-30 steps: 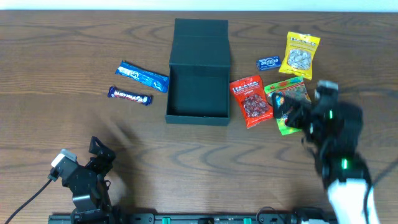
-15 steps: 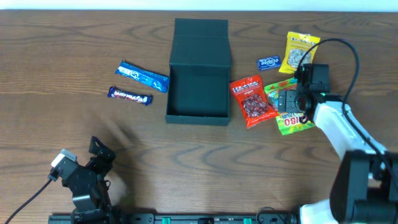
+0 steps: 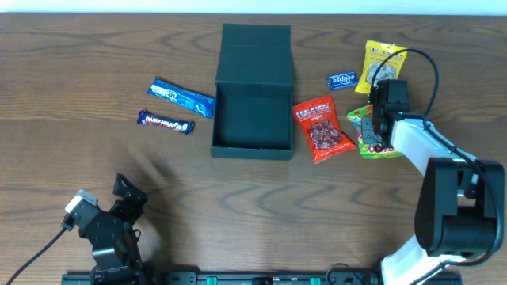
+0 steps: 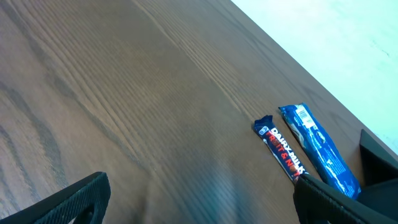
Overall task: Pack container
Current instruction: 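Reach the right gripper to the green Haribo bag and grasp it, then carry the Haribo bag into the black box and release it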
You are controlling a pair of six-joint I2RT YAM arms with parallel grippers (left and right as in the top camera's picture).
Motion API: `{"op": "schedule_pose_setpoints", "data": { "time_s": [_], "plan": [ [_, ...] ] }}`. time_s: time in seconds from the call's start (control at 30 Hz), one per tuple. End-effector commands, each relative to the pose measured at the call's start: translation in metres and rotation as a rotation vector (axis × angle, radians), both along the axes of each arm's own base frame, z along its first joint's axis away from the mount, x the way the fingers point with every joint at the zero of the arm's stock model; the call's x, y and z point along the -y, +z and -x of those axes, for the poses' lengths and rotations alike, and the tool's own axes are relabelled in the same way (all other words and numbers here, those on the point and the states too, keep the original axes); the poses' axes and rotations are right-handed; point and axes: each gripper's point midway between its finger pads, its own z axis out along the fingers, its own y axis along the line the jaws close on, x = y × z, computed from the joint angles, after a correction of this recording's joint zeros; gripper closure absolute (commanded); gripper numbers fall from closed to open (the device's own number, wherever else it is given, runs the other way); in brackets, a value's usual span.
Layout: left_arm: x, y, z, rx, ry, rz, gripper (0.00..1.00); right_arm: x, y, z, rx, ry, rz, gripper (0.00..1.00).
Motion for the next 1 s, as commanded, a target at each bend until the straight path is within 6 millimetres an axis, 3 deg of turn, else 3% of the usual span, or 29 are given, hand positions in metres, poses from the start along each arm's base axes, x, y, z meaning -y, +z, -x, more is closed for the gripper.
{"op": "schedule_pose_setpoints", "data": {
  "time_s": [0.0,0.17,0.3,0.47,0.53,0.6,0.7,0.77,0.83,0.97],
  "plan": [
    [-0.001,-0.008,0.001,-0.017,0.006,0.002,0.05,0.0,-0.007,0.01,-0.043,0.001,-0.001,0.99],
    [-0.001,-0.008,0.001,-0.017,0.006,0.002,0.05,0.0,0.035,-0.008,0.07,0.003,-0.003,0.99],
    [-0.001,-0.008,0.001,-0.017,0.006,0.002,0.05,-0.017,0.103,-0.03,0.26,0.056,-0.087,0.99],
    [-0.001,-0.008,0.001,-0.017,0.006,0.002,0.05,-0.063,0.208,-0.048,0.534,0.172,-0.291,0.99],
    [-0.001,-0.008,0.001,-0.017,0.006,0.002,0.05,-0.087,0.238,-0.05,0.606,0.177,-0.377,0.99],
    [-0.001,-0.008,0.001,-0.017,0.006,0.002,0.05,-0.121,0.255,-0.05,0.639,0.175,-0.472,0.99],
    [-0.001,-0.008,0.001,-0.017,0.006,0.002,0.05,-0.174,0.258,-0.049,0.646,0.136,-0.601,0.99],
    [-0.001,-0.008,0.001,-0.017,0.006,0.002,0.05,-0.194,0.247,-0.049,0.641,0.02,-0.629,0.99],
    [-0.001,-0.008,0.001,-0.017,0.006,0.002,0.05,-0.23,0.221,-0.044,0.629,-0.143,-0.651,0.99],
    [-0.001,-0.008,0.001,-0.017,0.006,0.002,0.05,-0.281,0.184,-0.037,0.598,-0.246,-0.713,0.99]
  ]
}}
